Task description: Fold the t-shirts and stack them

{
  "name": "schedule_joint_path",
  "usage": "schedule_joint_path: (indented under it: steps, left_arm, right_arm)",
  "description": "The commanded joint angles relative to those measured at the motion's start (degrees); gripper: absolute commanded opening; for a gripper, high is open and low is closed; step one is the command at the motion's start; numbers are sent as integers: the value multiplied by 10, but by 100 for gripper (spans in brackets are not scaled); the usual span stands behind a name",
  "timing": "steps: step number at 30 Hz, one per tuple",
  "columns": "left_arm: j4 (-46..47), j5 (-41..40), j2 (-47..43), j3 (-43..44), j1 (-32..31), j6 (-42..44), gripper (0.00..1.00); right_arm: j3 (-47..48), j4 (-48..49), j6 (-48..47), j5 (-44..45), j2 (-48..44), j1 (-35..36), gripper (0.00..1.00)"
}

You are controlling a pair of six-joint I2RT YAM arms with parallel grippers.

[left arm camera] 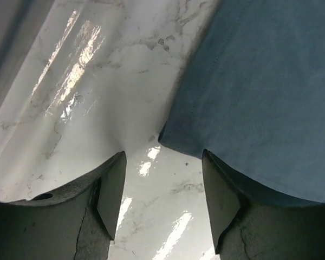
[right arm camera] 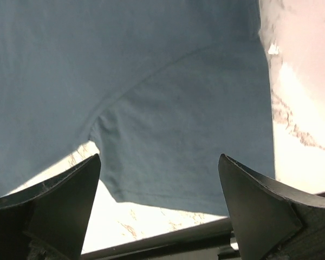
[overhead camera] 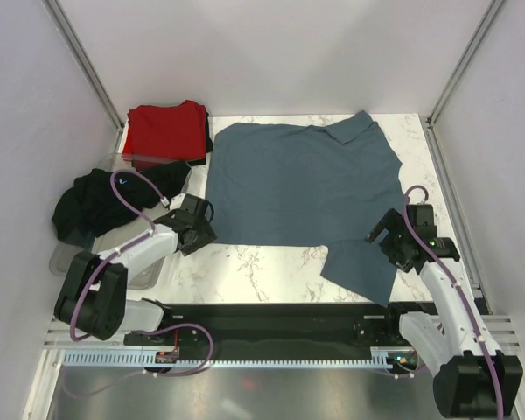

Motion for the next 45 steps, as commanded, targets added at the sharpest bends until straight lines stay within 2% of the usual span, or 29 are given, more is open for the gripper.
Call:
schedule_joint_path:
  steps: [1,4,5,8,9,11,14,16,19,21,22,25,27,28,30,31,32,38,39,41,42,45]
  left_arm:
    - [36,-54,35,19,-2,-28,64]
    - [50,-49,76,31,-2,-28,61]
    - [52,-49,90,33,-3,-27,53]
    - [59,-49,99,43,-1,-22,39]
    - [62,-49,96,45,-2,-14,28]
    - [68,-47,89,49,-2,-7,13]
    - [68,-46,69,48,-1,1,4]
    - [68,-40,52,44,-2,4,2]
    - [68,-28,30,37,-2,1,2]
    - [68,-24,18,30,-1,-3,2]
    - [68,-20,7,28,-1,-6,2]
    - [68,-13,-6,25,-1,-11,2]
    - [62,-3,-15,27,-1,-12,2]
    - [61,2,-24,27,-1,-14,2]
    - [63,17,-33,25,-1,-24,2]
    - [64,19,-37,23,-2,-29,2]
    - [65,21,-42,18,-3,-36,2]
    - [72,37,-41,13,-3,-34,2]
    - [71,40,-44,12,-2,-34,2]
    - [72,42,-48,8,-2,-33,2]
    - [72,43,-52,6,-2,-33,2]
    - [72,45,-63,-2,-3,-36,2]
  right_arm:
    - [-29,-41,55,43,-33,31,98]
    - [-53,-27,56,29,-25,40,98]
    - [-62,-20,55,25,-12,43,98]
    - [-70,10,50,29,17,48,98]
    - [-71,24,47,33,25,48,98]
    - [-72,44,38,31,54,48,98]
    - [-70,100,24,24,101,48,98]
    - [-64,147,14,26,134,48,98]
    - [-27,213,-24,15,245,49,98]
    - [21,257,-53,-13,298,47,98]
    - [48,263,-67,-28,355,47,98]
    - [176,247,-121,-73,415,47,96]
    - [228,236,-139,-80,396,47,97]
    - [238,230,-149,-51,363,47,98]
    - [235,181,-135,21,328,47,98]
    - [228,157,-102,107,298,47,98]
    - [201,116,-83,127,283,44,98]
    - [23,103,-25,185,173,23,98]
    - [12,109,-30,176,167,17,97]
    - [-11,148,-41,129,165,-57,93]
    - [-15,160,-51,76,171,-76,92]
    - [2,191,-63,39,215,-97,90]
